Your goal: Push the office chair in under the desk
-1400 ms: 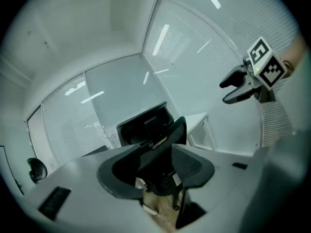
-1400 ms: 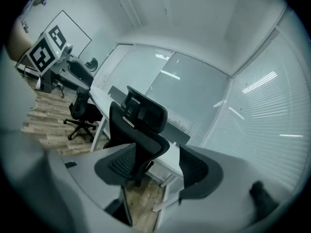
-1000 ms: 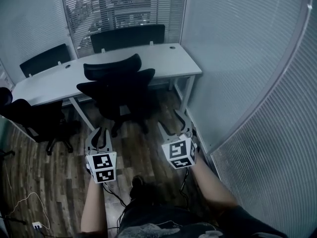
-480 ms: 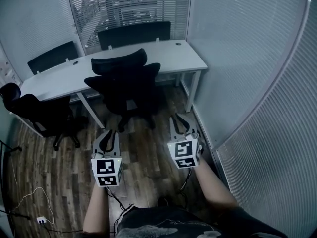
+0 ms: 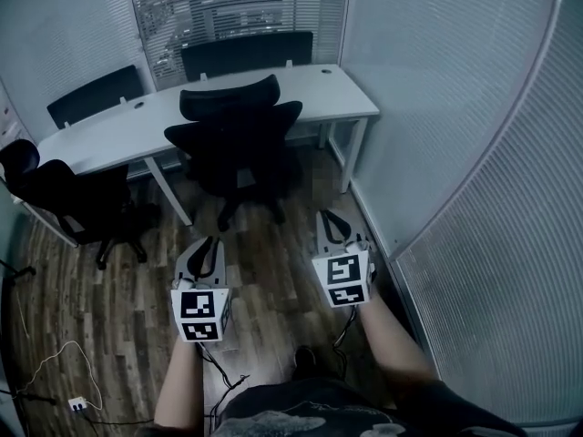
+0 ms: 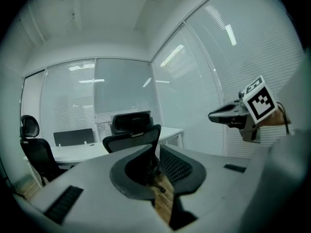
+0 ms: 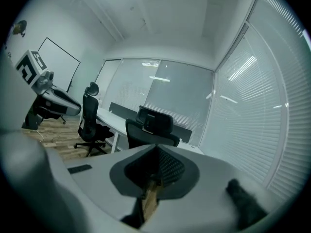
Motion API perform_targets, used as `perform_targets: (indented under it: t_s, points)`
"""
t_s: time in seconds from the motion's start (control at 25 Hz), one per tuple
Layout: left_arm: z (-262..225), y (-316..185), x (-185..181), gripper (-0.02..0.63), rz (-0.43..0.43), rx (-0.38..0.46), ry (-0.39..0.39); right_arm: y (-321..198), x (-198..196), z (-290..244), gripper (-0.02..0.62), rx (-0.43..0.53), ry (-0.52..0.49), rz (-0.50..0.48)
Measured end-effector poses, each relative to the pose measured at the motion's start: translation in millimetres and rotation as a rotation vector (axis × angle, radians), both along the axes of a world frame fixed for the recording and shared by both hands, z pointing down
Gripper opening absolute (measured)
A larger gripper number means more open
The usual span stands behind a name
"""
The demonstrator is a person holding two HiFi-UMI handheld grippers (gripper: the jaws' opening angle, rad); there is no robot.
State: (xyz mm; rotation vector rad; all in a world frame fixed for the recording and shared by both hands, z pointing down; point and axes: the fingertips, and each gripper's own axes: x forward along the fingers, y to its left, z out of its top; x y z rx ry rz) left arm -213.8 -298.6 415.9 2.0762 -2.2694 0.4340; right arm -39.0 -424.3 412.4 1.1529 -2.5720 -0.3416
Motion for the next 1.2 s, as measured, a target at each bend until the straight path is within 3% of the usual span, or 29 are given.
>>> perform_targets:
  t_s: [0.24, 0.72, 1.2]
  points:
    - [1, 56, -17, 0.057, 0.043, 0.000, 0.017, 69, -18, -4, 0.023, -0.012, 0.005, 0.019]
    - [3, 171, -19, 0.038, 0.141, 0.016, 0.037, 205, -14, 2, 0.021, -0.031, 0.024, 0.106]
    - [11, 273, -21, 0.014, 0.192, -0.025, 0.026, 315, -27, 14, 0.021, -0.082, 0.035, 0.095]
